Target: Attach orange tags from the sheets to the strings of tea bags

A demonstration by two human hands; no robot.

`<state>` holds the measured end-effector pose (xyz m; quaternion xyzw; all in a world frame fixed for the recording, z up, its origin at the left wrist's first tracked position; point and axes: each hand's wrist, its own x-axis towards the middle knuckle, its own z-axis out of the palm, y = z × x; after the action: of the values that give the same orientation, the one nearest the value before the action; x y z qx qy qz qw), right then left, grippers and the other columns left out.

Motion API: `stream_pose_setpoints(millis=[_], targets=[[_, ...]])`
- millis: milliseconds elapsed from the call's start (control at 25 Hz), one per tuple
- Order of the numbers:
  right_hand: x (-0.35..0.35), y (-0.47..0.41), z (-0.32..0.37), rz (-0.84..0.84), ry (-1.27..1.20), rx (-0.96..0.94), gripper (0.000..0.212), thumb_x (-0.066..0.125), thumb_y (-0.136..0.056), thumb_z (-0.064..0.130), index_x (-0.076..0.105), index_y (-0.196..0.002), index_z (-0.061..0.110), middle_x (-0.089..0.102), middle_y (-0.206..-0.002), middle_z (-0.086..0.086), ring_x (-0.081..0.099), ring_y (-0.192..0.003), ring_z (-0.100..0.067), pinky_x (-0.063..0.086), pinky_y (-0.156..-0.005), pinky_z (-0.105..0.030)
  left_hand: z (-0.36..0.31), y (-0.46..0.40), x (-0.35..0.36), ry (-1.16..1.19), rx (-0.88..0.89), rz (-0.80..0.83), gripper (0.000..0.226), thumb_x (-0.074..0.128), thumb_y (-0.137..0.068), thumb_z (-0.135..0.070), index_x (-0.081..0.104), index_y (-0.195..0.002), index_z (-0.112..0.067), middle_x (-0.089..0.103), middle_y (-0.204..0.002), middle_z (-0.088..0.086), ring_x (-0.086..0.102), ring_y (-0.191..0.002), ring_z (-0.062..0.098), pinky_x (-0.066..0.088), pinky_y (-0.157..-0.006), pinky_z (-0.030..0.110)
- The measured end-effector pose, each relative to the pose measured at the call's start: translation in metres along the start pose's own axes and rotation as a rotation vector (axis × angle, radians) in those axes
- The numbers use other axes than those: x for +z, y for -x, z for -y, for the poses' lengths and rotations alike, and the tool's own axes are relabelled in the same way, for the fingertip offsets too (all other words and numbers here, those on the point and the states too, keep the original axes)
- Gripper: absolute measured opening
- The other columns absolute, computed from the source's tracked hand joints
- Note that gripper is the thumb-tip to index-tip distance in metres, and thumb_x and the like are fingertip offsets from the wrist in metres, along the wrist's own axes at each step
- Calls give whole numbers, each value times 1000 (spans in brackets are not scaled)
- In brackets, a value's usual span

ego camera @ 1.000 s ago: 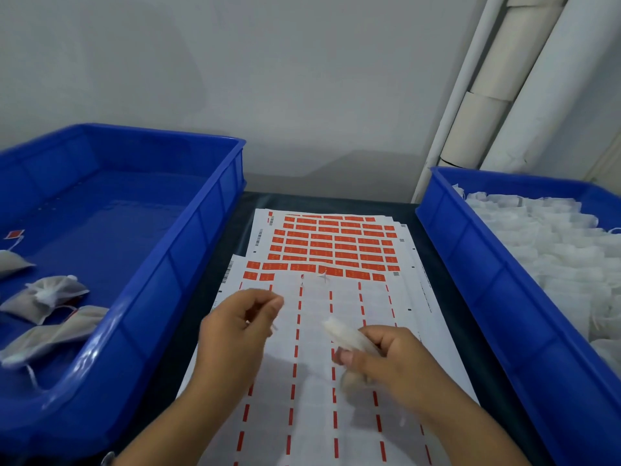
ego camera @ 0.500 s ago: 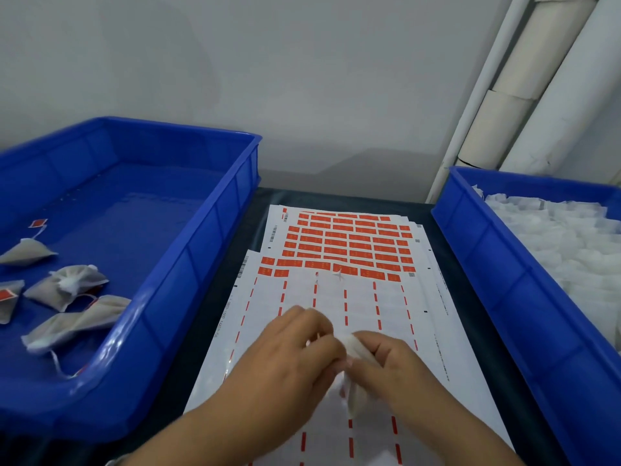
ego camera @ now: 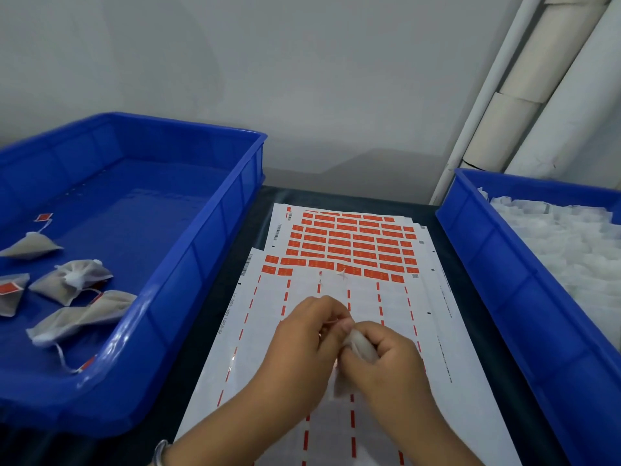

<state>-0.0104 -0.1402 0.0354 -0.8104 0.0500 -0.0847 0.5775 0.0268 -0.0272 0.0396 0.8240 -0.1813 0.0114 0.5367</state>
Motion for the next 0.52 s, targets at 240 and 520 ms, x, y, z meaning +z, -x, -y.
stream_pose_setpoints(millis=[240, 520], targets=[[8, 4, -2, -385, 325, -368, 33, 61, -69, 40, 68, -98, 26, 69, -85, 20, 64, -68, 3, 44, -63, 1, -6, 0, 12, 234, -224, -129, 16, 52, -92, -27, 59, -78, -31, 62, -74, -23, 57, -73, -8, 43, -54, 4], [-5, 1, -8, -345, 671, -605, 42, 51, -91, 40, 74, -87, 6, 73, -79, -5, 69, -66, -16, 53, -67, -24, -3, -9, 7, 545, -503, -62, 10, 59, -89, -29, 67, -83, -26, 70, -80, -3, 67, -81, 20, 57, -68, 23]])
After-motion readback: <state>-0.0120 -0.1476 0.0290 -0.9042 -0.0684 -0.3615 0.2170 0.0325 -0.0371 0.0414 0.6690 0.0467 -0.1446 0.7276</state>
